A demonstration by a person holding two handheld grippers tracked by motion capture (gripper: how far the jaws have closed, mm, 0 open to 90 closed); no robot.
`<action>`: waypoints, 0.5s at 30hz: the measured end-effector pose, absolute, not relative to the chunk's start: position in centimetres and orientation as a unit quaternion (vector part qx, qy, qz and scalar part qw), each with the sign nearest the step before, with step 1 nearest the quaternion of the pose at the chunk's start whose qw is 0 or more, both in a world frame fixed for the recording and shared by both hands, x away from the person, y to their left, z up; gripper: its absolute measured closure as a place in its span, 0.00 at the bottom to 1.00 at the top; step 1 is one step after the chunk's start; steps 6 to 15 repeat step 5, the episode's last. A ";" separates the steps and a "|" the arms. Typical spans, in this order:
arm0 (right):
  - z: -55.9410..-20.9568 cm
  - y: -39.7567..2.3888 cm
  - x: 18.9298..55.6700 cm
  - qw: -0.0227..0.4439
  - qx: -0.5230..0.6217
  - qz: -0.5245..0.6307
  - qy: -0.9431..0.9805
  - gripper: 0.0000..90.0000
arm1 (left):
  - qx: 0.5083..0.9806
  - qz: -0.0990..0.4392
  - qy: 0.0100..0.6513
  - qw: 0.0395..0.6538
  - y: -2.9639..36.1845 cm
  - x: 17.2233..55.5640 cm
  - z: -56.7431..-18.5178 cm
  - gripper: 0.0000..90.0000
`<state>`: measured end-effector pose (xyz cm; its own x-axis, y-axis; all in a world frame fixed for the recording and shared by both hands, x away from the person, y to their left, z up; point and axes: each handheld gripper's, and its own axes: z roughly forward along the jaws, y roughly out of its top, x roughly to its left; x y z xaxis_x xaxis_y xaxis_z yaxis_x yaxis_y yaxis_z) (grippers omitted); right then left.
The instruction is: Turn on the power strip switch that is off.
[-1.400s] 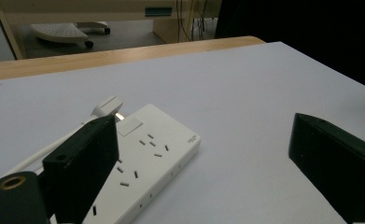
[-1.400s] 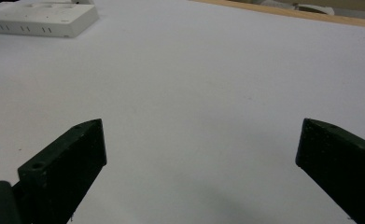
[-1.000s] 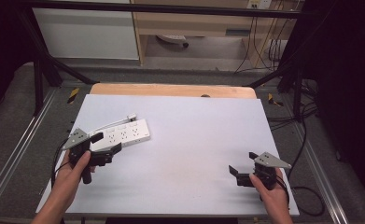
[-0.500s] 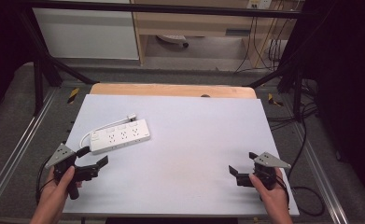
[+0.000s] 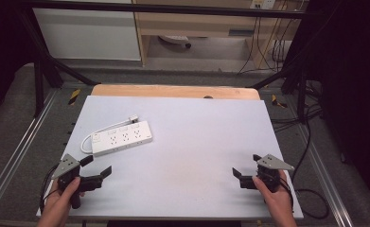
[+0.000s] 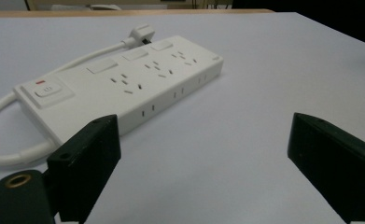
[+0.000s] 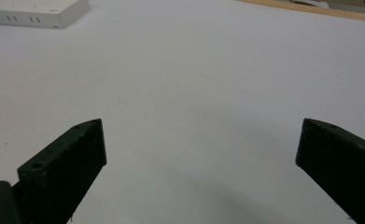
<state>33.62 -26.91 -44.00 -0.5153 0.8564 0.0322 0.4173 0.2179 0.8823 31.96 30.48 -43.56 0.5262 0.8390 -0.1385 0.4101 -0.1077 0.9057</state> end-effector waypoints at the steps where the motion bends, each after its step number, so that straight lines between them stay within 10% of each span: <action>1: -44.1 -27.0 33.7 0.241 0.432 0.450 0.743 0.03 | 0.716 0.207 0.436 0.505 30.2 31.9 -43.7 0.11; 15: -45.0 -27.1 34.3 0.239 0.457 0.418 0.748 0.02 | 0.728 0.202 0.425 0.499 29.3 32.0 -43.9 0.10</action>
